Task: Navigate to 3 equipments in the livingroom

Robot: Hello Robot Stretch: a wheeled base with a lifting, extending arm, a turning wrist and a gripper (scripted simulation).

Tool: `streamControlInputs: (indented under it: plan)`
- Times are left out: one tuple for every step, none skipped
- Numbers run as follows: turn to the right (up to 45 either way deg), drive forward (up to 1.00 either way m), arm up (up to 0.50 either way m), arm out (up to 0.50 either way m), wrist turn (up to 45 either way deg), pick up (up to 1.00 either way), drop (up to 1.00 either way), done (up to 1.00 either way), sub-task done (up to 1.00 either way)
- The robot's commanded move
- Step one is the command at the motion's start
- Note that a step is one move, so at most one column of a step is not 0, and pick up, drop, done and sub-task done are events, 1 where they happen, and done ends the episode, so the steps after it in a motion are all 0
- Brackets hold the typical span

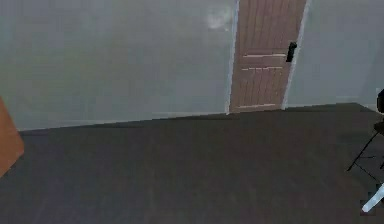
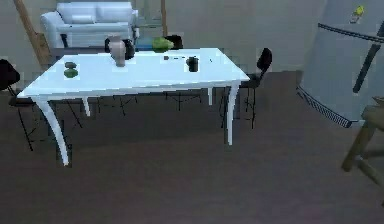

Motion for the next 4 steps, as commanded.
streamControlInputs:
  plan:
    - [33.0,0.00,0.00,0.00,0.0,0.00,0.00,0.00,0.00]
    - [0.0,0.20,0.00,0.00,0.0,0.00,0.00,0.00,0.00]
    - [-6.0,0.00,0.00,0.00,0.0,0.00,0.00,0.00,0.00]
    - [0.0,1.00,0.00,0.00,0.0,0.00,0.00,0.00,0.00]
